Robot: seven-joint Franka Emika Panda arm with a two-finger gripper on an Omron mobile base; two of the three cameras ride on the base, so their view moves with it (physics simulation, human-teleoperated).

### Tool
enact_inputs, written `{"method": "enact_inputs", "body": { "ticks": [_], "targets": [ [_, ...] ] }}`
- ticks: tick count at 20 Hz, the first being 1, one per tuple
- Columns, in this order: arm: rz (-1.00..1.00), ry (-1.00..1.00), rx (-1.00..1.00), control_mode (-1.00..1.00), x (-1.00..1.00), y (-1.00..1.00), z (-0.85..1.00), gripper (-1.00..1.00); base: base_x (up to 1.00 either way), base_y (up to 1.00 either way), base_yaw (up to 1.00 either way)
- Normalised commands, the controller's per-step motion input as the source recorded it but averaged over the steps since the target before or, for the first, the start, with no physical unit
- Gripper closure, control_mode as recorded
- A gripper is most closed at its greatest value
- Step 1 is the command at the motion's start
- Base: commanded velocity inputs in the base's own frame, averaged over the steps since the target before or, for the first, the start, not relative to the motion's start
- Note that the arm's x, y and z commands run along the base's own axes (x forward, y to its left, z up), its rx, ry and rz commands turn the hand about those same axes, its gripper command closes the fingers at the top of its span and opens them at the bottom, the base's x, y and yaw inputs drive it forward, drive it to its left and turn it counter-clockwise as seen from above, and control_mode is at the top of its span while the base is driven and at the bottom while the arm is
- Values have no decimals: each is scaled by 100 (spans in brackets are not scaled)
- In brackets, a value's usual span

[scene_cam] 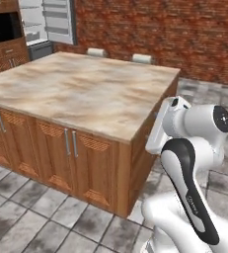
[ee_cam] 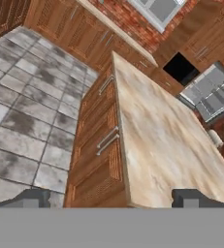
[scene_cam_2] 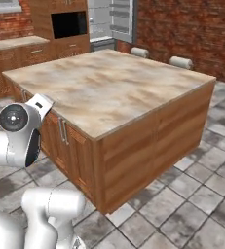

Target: Take a sugar cube from the saucer and place it inside the coffee. Then, grab milk from the fridge and place it next to the coffee on the counter to sweeten the coffee.

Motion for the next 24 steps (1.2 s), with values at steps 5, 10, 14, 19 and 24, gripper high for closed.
{"method": "enact_inputs", "body": {
  "ticks": [5, 10, 14, 19, 24],
  "targets": [
    [0, 0, 0, 100, 0, 0, 0, -100, 42, 44, 51],
    [0, 0, 0, 100, 0, 0, 0, -100, 97, 79, 36],
    [0, 0, 0, 100, 0, 0, 0, -100, 100, 86, 29],
    [0, 0, 0, 100, 0, 0, 0, -100, 100, 88, 25],
    [0, 0, 0, 100, 0, 0, 0, -100, 100, 57, 19]
  ]
}}
